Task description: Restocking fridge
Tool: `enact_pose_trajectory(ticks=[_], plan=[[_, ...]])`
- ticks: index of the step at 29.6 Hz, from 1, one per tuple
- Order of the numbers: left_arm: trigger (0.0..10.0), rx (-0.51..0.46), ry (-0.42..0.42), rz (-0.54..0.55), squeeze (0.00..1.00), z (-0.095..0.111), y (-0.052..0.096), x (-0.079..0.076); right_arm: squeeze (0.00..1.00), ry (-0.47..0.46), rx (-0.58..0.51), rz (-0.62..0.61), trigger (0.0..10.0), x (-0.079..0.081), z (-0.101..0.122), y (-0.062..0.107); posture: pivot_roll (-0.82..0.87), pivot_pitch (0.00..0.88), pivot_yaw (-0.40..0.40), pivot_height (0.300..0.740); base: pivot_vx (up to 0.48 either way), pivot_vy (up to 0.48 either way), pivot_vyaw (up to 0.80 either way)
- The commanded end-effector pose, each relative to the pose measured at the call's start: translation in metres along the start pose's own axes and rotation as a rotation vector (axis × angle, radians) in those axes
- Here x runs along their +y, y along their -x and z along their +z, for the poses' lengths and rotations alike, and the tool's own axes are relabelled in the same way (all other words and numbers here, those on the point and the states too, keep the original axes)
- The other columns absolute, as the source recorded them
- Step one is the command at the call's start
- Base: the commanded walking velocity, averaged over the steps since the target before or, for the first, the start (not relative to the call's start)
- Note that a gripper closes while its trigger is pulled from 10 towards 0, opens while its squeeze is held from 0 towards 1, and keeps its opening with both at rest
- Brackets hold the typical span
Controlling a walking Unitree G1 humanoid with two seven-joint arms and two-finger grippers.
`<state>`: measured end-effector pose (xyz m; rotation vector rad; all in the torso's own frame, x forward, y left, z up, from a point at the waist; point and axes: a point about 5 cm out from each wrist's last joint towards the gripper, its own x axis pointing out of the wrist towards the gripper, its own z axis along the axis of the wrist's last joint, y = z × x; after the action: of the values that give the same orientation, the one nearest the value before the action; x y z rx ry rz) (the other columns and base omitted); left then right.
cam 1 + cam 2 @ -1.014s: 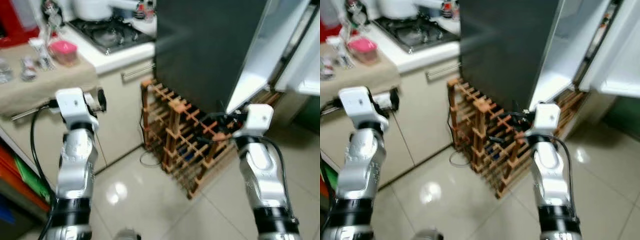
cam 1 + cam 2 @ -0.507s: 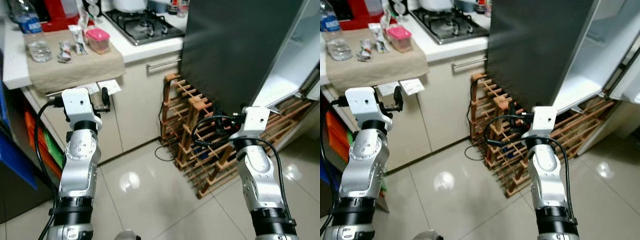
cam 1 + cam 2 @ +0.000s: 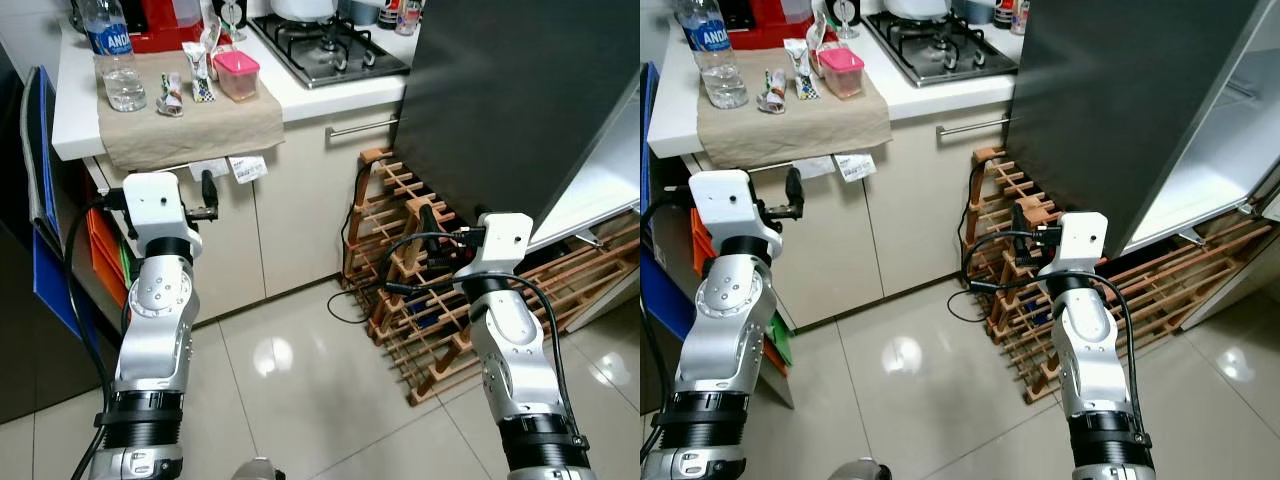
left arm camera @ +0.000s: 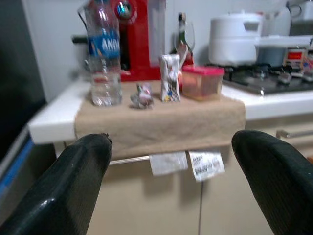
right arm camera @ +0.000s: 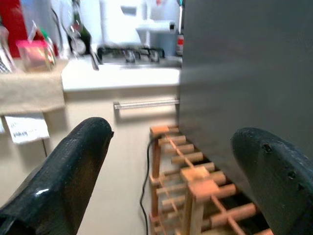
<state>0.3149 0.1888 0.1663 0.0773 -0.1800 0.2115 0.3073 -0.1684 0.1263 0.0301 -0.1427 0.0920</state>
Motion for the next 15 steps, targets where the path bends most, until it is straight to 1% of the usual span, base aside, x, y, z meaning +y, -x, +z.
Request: enact_pose_trajectory(ticks=[1,4,7,10,12,13,15], plan=[[10.0,-0.023,-0.005,0.001,0.0,0.0089,-0.0054,-0.0066,0.04,0.018,-0.017,0.004,10.0,-0.0025,0.0039,-0.003,-0.05,0.0,-0.007,0.74,0.262,-0.398,0.54],[10.0,-0.012,-0.005,-0.007,0.0,0.0063,-0.0052,-0.009,0.04,0.02,-0.017,0.009,10.0,-0.0022,0.0038,-0.0038,-0.05,0.0,-0.007,0.74,0.271,-0.391,0.53],[10.0,0.004,0.006,0.014,0.0,0.0033,-0.0052,-0.007,0.05,0.025,-0.015,0.017,10.0,-0.0012,0.0033,-0.0047,-0.05,0.0,-0.007,0.74,0.0,0.0,0.53],[10.0,0.013,0.0,0.023,0.0,0.002,-0.006,-0.0061,0.05,0.025,-0.014,0.026,10.0,0.0003,0.003,-0.0056,-0.05,0.0,-0.01,0.74,0.0,0.0,0.53],[10.0,0.012,-0.003,0.027,0.0,0.002,-0.0061,-0.006,0.07,0.023,-0.014,0.033,10.0,0.0017,0.003,-0.0062,-0.05,0.0,-0.01,0.74,0.0,0.0,0.53],[10.0,0.012,-0.006,0.033,0.0,0.0019,-0.0062,-0.006,0.09,0.02,-0.017,0.048,10.0,0.0048,0.0033,-0.0073,-0.05,0.0,-0.01,0.74,0.0,0.0,0.53],[10.0,0.012,-0.008,0.035,0.0,0.0018,-0.006,-0.006,0.09,0.019,-0.018,0.054,10.0,0.0061,0.0033,-0.0077,-0.05,0.0,-0.01,0.74,0.0,0.0,0.53]])
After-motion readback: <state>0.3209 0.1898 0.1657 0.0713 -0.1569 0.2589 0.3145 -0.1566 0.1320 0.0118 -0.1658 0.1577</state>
